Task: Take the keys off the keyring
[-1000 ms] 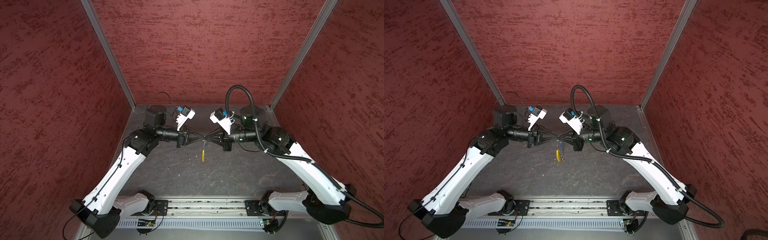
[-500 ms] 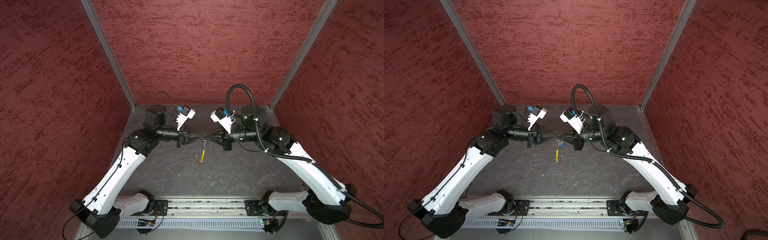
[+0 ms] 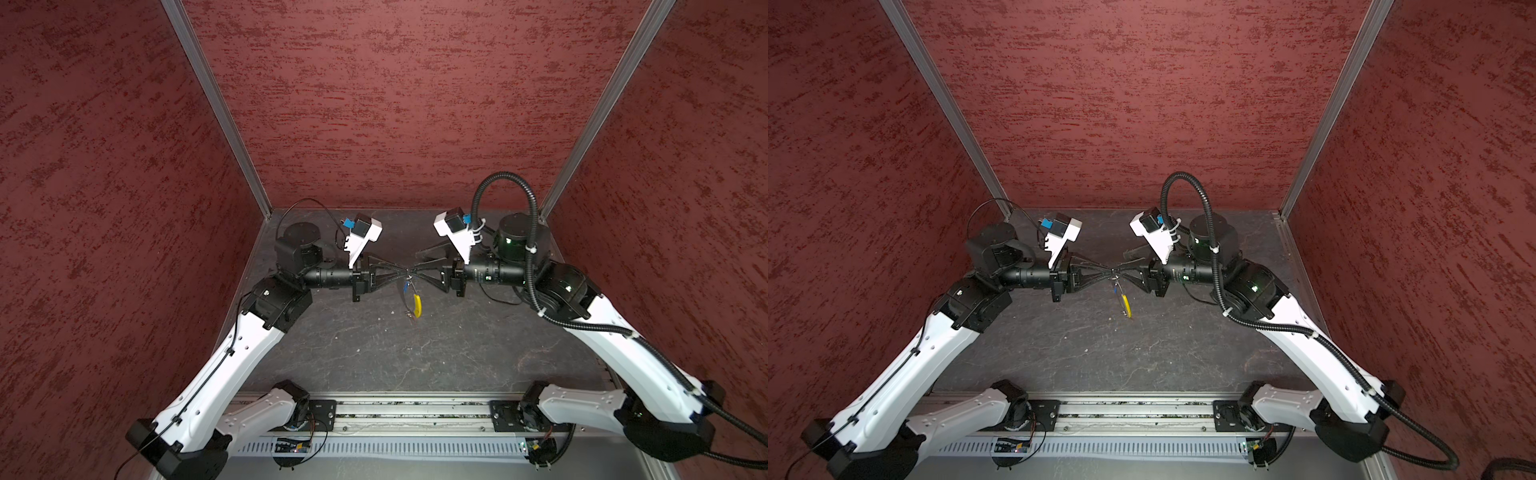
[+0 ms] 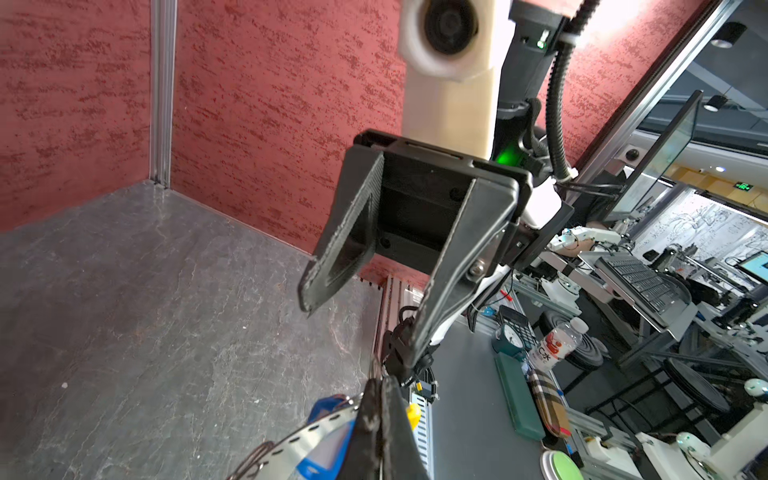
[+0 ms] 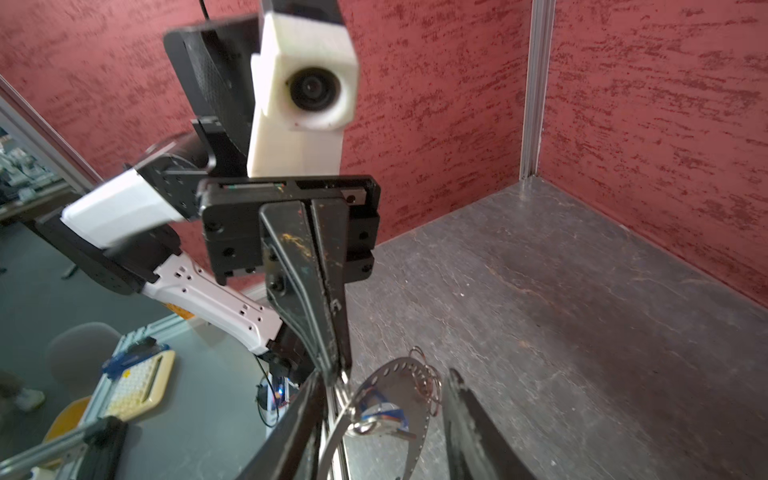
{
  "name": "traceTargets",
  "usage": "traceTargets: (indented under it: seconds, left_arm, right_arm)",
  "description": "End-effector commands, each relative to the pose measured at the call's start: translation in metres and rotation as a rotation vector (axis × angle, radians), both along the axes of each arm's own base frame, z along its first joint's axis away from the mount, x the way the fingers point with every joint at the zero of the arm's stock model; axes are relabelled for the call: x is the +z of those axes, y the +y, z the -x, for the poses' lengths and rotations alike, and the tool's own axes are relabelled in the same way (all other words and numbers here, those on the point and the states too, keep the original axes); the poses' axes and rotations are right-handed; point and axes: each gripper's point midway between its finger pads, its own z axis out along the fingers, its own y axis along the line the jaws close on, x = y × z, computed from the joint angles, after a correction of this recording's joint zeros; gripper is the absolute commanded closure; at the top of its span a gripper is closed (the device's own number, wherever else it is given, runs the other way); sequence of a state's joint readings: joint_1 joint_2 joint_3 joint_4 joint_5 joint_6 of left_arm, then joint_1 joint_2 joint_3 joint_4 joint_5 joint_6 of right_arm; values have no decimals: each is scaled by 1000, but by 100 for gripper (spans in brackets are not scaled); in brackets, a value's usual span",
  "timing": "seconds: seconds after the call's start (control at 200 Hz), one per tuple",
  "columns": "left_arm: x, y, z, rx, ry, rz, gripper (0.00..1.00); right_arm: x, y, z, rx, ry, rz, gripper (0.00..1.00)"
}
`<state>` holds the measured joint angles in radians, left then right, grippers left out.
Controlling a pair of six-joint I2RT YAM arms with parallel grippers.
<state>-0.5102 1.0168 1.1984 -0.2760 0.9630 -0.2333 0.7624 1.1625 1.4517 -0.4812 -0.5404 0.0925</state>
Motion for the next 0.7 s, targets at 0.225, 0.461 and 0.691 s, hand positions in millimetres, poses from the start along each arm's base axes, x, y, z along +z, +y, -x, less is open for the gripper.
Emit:
traceTargets:
  seconds: [0.225,0.461,0.691]
  left_arm:
    - [39,10,9,43,-200,157,100]
    - [45,10,13,19,-223,195,100]
    - [45,8,22,-42,-221,204,100]
  right_arm:
    - [30,-17,8,-52,-149,-274,36]
    - [15,-2,23,91,-134,-219,35]
    - [11,4,26,141,-139,-202,35]
